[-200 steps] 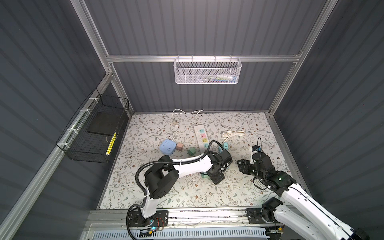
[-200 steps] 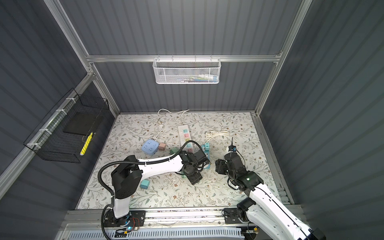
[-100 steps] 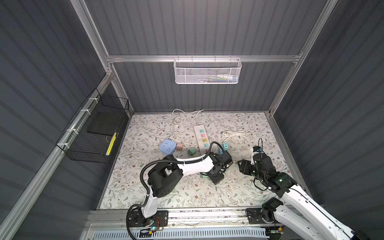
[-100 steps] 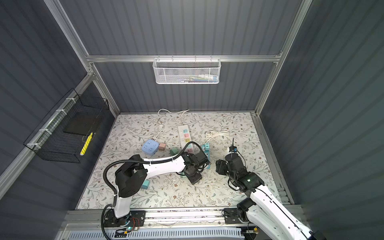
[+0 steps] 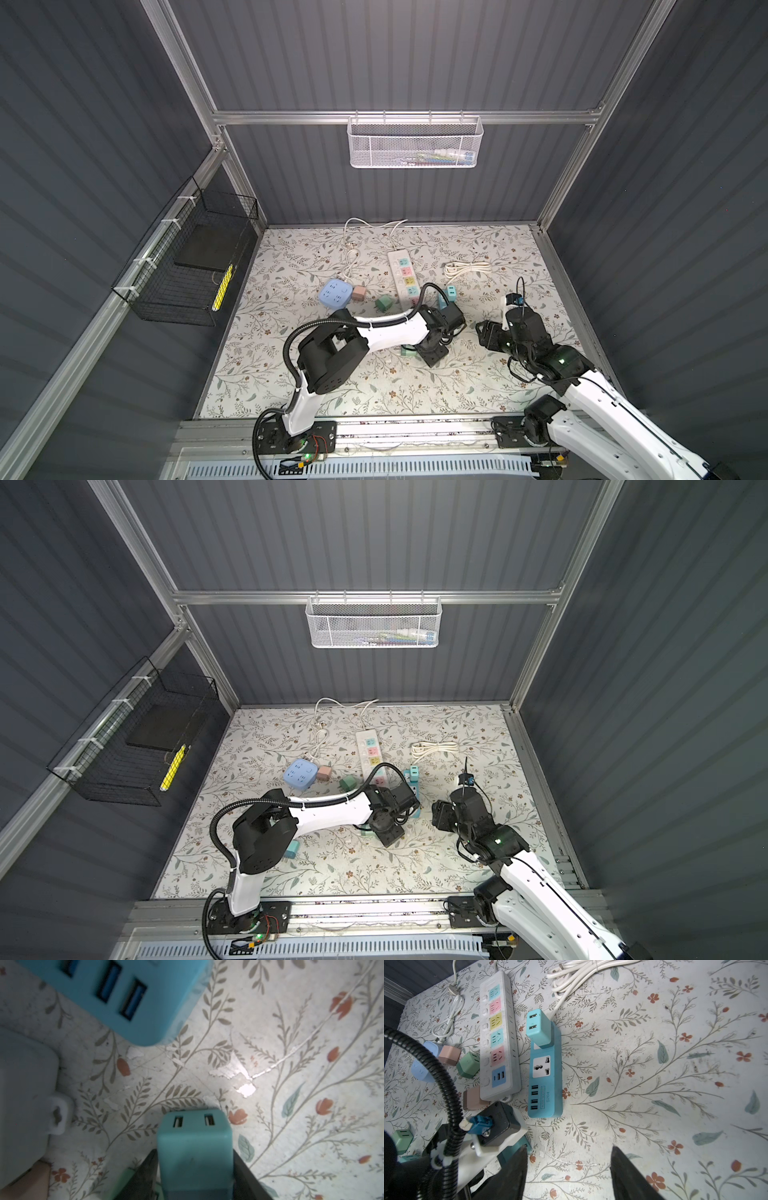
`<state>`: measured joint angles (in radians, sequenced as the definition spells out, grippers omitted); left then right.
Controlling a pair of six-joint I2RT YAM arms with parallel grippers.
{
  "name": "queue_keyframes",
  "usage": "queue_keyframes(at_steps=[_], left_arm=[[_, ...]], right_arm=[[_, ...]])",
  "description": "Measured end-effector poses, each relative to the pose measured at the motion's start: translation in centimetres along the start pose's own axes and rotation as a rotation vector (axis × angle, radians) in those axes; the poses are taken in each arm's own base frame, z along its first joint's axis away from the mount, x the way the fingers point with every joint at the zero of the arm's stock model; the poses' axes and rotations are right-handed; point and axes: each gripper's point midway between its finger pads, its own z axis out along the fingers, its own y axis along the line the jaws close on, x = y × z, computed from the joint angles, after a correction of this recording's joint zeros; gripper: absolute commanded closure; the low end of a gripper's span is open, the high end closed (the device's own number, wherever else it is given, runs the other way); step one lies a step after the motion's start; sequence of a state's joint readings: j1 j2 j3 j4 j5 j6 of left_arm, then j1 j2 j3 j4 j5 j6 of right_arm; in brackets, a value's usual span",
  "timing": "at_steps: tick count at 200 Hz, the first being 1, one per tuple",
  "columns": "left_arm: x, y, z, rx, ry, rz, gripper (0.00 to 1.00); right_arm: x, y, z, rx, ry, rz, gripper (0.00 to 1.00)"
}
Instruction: Insert the plug
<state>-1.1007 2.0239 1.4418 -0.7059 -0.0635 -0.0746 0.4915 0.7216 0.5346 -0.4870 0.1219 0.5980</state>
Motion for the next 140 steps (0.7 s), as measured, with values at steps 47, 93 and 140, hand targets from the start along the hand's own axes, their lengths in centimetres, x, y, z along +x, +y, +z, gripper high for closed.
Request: queue_keyframes(at_steps=[47, 93, 140], left_arm=[[-0.4, 0.1, 0.0, -0.006, -0.019, 0.001, 0.63], [0.0, 0.4, -0.5, -0.018, -0.083, 0.010, 0.73], [-1.8, 0.2, -5.1, 0.011, -0.393, 0.021, 0.74]], right_arm=[[0.2, -0.1, 0.0, 0.004, 0.007, -0.004, 0.35], [0.1, 0.0, -0.2, 0.001, 0.013, -0.019, 0.37], [-0.2, 1.6, -0.9, -0.069, 0.032, -0.044, 0.45]])
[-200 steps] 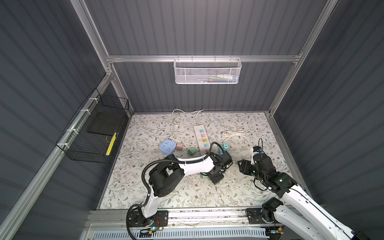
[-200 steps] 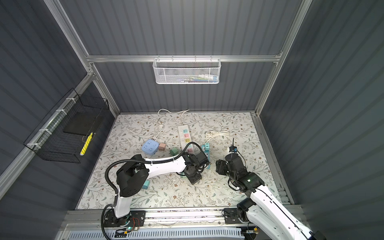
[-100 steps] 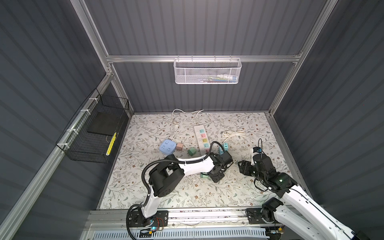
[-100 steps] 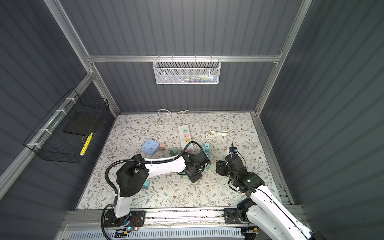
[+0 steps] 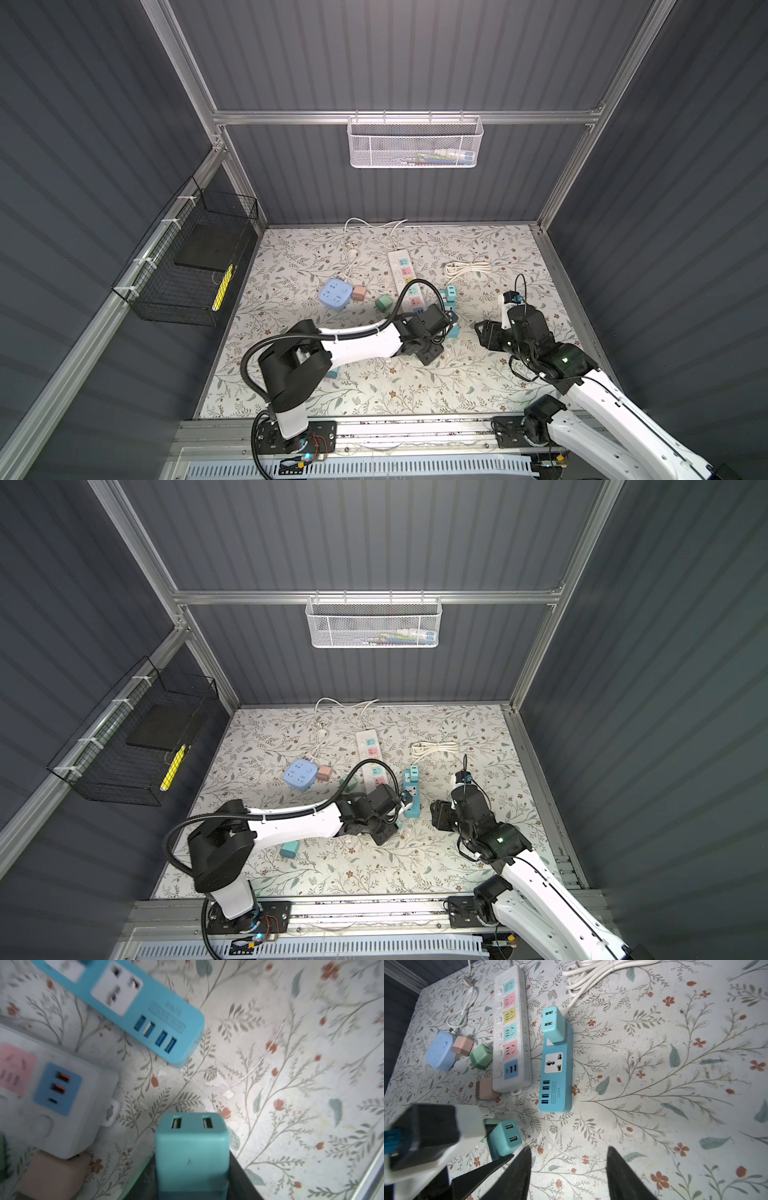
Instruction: Insert the plug
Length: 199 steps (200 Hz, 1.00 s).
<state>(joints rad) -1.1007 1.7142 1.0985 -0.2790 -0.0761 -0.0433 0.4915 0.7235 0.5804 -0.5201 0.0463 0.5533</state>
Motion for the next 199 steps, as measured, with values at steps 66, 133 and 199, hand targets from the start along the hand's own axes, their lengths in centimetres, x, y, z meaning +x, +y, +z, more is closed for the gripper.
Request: queue_keyframes(at_steps=[66, 133, 199], left_arm=[[-3.0, 0.0, -3.1, 0.007, -0.384, 0.017, 0.79], [-5.1, 0.1, -4.7, -0.001, -0.513, 0.036, 0.79], [-5.3, 0.1, -5.5, -0.002, -0.532, 0.043, 0.78]], right_arm=[[-0.5, 5.8, -0.9, -0.244, 0.120, -0.082, 0.49], [0.4, 9.0, 0.7, -0.357, 0.241, -0.136, 0.48], [0.5, 10.0, 2.1, -0.399, 0.276, -0.129, 0.59]])
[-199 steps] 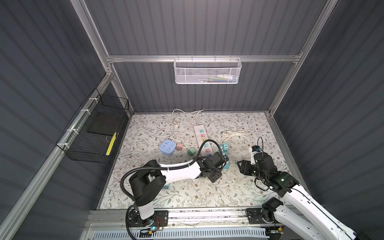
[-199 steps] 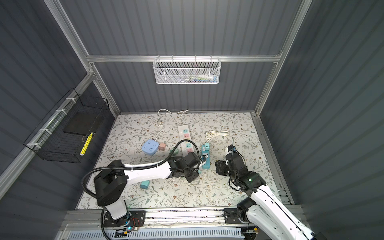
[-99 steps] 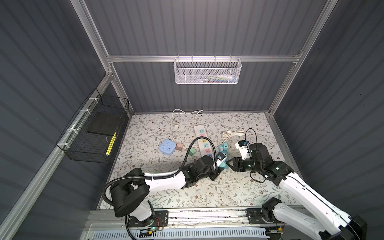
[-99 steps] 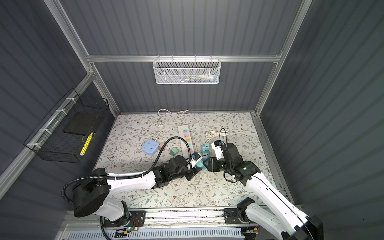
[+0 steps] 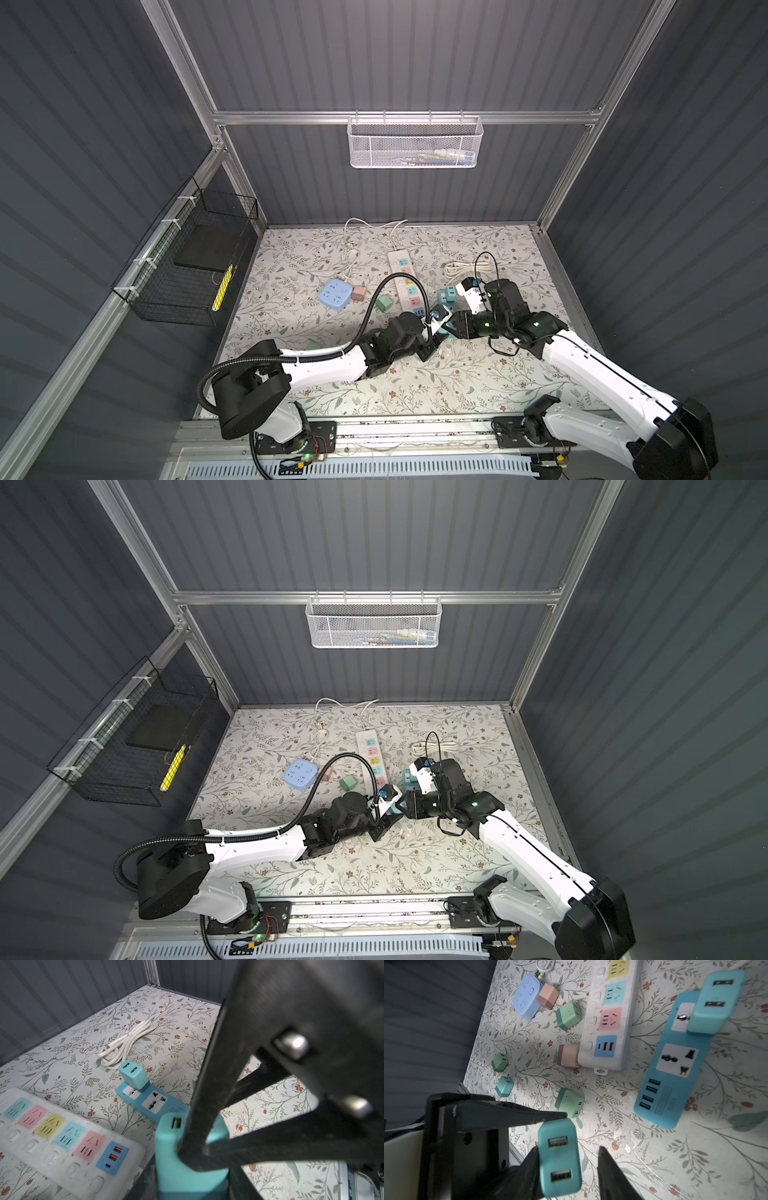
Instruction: Insert the plug
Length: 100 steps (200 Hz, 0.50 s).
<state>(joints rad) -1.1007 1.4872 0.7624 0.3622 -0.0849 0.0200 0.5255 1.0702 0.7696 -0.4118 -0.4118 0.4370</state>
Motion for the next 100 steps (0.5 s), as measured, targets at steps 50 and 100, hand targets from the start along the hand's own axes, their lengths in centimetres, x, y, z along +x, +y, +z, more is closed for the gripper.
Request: queue_keyframes(at_steps=[50, 100], left_arm=[[0.17, -0.04, -0.10, 0.004, 0.004, 0.003, 0.76], [0.21, -0.04, -0.46, 0.004, 0.004, 0.004, 0.69]], right_arm=[[-0.32, 0.65, 0.41, -0.031, 0.019, -0.002, 0.70], [-0.28, 0.98, 0.41, -0.049, 0.022, -0.019, 0.74]])
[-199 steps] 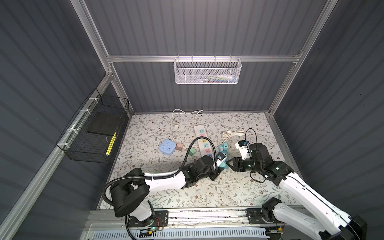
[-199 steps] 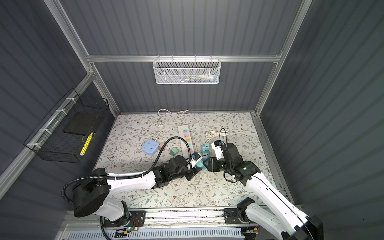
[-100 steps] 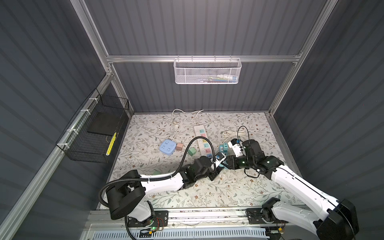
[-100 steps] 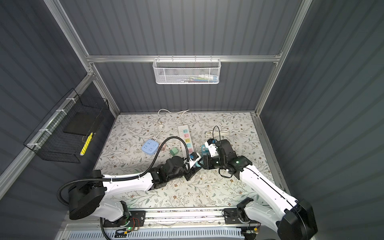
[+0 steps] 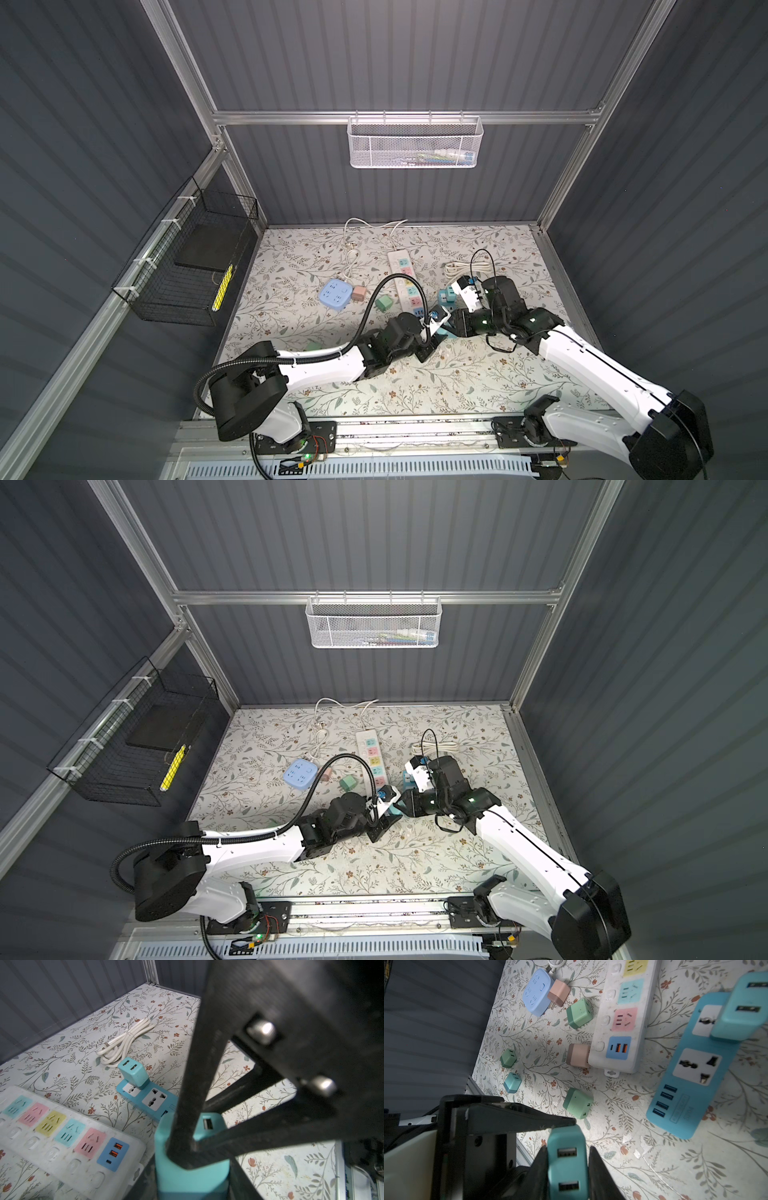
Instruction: Insert the plug
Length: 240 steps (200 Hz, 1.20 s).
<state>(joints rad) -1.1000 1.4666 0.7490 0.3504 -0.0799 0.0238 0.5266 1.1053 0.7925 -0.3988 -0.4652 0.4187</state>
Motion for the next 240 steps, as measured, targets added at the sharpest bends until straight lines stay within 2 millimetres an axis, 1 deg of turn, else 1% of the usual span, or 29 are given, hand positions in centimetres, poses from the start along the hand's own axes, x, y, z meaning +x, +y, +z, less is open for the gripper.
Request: queue_keyframes(at_steps=[25, 41, 55, 99, 112, 126, 147, 159, 173, 190, 197, 211, 240], left_arm=[[-0.1, 0.1, -0.2, -0.005, 0.001, 0.000, 0.61], [-0.2, 0.2, -0.4, -0.010, -0.001, 0.003, 0.48], [-0.5, 0.5, -0.6, -0.031, -0.009, 0.009, 0.43], [-2.5, 2.0, -2.2, -0.112, -0.072, -0.004, 0.35], [-2.7, 2.9, -2.8, -0.163, -0.083, -0.024, 0.32], [-2.6, 4.2, -3.2, -0.238, -0.085, -0.057, 0.31], [-1.5, 6.8, -3.7, -0.363, -0.059, -0.136, 0.31], [-0.5, 8.8, -4.1, -0.429, -0.039, -0.206, 0.31], [1.2, 11.5, -4.8, -0.501, -0.015, -0.296, 0.32], [3.4, 13.6, -5.8, -0.573, 0.023, -0.369, 0.31], [4.2, 13.9, -6.1, -0.589, 0.038, -0.386, 0.31], [5.1, 13.8, -6.4, -0.596, 0.056, -0.404, 0.30], [5.0, 13.7, -6.9, -0.599, 0.049, -0.425, 0.30]], right_arm=[[-0.1, 0.1, -0.1, -0.003, -0.005, -0.004, 0.75], [-0.2, 0.2, -0.1, -0.005, -0.009, -0.012, 0.75], [-0.3, -0.2, -0.1, 0.020, -0.018, -0.006, 0.76], [-1.0, -2.0, -0.3, 0.125, -0.058, 0.001, 0.77], [-1.3, -2.7, -0.5, 0.167, -0.080, 0.000, 0.77], [-2.0, -3.6, -0.6, 0.218, -0.112, -0.003, 0.78], [-2.8, -5.3, -0.4, 0.310, -0.134, -0.004, 0.78], [-3.3, -6.4, 0.0, 0.357, -0.144, -0.009, 0.78], [-3.5, -7.6, 0.5, 0.411, -0.147, -0.017, 0.78], [-3.8, -8.8, 1.0, 0.466, -0.144, -0.027, 0.78], [-3.9, -9.1, 1.2, 0.481, -0.144, -0.030, 0.78], [-4.1, -9.9, 1.6, 0.511, -0.146, -0.038, 0.79], [-4.7, -10.9, 2.2, 0.552, -0.165, -0.047, 0.79]])
